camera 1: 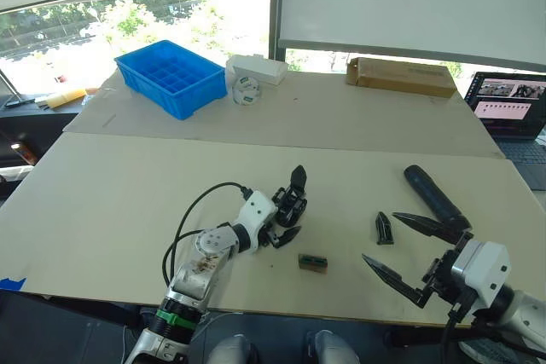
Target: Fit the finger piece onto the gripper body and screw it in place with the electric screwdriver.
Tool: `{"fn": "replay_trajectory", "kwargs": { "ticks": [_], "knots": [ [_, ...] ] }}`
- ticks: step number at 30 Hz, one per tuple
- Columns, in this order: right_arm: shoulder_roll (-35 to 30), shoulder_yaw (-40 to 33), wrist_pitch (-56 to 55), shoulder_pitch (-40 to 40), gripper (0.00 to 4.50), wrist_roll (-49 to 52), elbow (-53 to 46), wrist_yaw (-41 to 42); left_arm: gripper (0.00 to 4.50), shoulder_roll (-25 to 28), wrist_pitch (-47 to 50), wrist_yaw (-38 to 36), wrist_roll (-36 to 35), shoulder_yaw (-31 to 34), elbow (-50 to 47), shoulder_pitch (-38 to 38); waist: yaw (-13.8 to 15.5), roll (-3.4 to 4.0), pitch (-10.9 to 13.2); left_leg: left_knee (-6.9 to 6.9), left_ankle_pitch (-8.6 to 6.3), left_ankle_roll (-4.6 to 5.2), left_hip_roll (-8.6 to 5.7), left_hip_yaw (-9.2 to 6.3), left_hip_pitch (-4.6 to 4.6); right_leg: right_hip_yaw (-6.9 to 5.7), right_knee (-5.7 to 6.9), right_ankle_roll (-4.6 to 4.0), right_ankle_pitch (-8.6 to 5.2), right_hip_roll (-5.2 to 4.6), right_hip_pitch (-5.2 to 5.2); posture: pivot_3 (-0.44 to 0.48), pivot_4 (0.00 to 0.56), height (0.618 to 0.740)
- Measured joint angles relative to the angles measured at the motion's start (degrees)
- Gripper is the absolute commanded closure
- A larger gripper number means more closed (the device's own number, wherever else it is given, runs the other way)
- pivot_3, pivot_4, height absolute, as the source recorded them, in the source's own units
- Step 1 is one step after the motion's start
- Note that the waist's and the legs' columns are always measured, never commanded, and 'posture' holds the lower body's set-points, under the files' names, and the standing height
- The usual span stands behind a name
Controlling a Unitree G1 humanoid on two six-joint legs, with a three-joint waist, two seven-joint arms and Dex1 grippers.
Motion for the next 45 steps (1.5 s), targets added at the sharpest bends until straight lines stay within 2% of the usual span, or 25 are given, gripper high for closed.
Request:
{"fn": "replay_trajectory", "kwargs": {
  "ticks": [5,9,14,17,24,26,30,36,45],
  "knots": [
    [0.2,-0.15,1.19,0.16,0.0,0.83,-0.75,-0.94,0.05,7.73,-2.05,-10.94,-3.85,0.37,5.55,-4.62,-0.02,0.08,-0.05,0.0,0.02,-0.04,0.01,0.01,0.03,-0.11,0.04,-0.02,-0.01,0.03,-0.02,0.0,0.15,0.74],
    [0.45,-0.39,2.06,0.05,0.0,1.58,-1.11,-1.6,0.05,10.84,-7.09,-19.63,-5.4,1.14,16.72,-11.43,0.01,0.13,-0.08,0.0,0.02,-0.04,0.0,0.07,0.02,-0.16,0.03,0.0,-0.01,0.04,-0.02,0.0,0.15,0.74],
    [0.5,-0.43,2.33,-0.09,0.0,1.63,-1.74,-2.38,0.05,9.1,-15.47,-27.87,-5.24,0.57,31.29,-19.4,0.23,0.12,-0.07,0.0,0.01,-0.02,-0.06,0.11,-0.04,-0.22,-0.04,0.02,0.0,0.06,-0.01,0.0,0.15,0.74],
    [0.5,-0.48,2.63,0.11,0.0,1.64,-2.05,-2.59,0.05,5.89,-20.28,-31.66,-4.19,-0.48,39.18,-23.64,0.16,0.11,-0.07,0.01,0.01,-0.02,-0.1,0.15,-0.05,-0.21,-0.05,0.04,0.01,0.09,0.0,0.0,0.15,0.74],
    [0.44,-0.64,2.77,-0.09,0.0,1.64,-2.2,-2.63,0.05,1.09,-27.61,-34.91,-1.99,-0.74,53.51,-31.23,-0.05,0.07,-0.05,0.02,0.0,0.01,-0.09,0.15,-0.04,-0.18,-0.04,0.04,0.01,0.12,-0.01,0.0,0.15,0.74],
    [0.44,-0.66,2.77,-0.16,0.0,1.64,-2.22,-2.67,0.58,0.72,-29.1,-35.65,-1.64,-0.55,55.43,-32.06,-0.09,0.07,-0.04,0.02,-0.01,0.04,-0.08,0.15,-0.04,-0.18,-0.04,0.04,0.01,0.12,-0.01,0.0,0.15,0.74],
    [0.47,-0.8,2.78,0.25,0.0,1.57,-2.25,-2.69,2.12,0.6,-32.17,-36.86,-1.51,0.23,57.41,-32.17,-0.11,0.07,-0.04,0.02,-0.04,0.09,-0.08,0.14,-0.04,-0.17,-0.05,0.04,0.01,0.09,-0.02,0.0,0.15,0.74],
    [0.58,-0.87,2.77,0.56,0.0,1.25,-2.27,-2.72,2.14,-0.55,-33.21,-35.4,-1.61,1.98,56.24,-30.66,-0.07,0.06,-0.04,0.03,-0.08,0.15,-0.08,0.13,-0.07,-0.15,-0.06,0.06,0.03,0.06,-0.03,0.0,0.15,0.74],
    [0.82,-0.91,2.76,0.69,0.0,0.48,-2.32,-2.88,2.14,-3.96,-22.21,-23.94,-0.51,1.11,38.06,-22.61,-0.02,0.05,-0.03,0.09,-0.13,0.24,-0.08,0.12,-0.16,-0.14,-0.1,0.16,0.07,0.05,-0.05,0.0,0.15,0.74]
  ]
}}
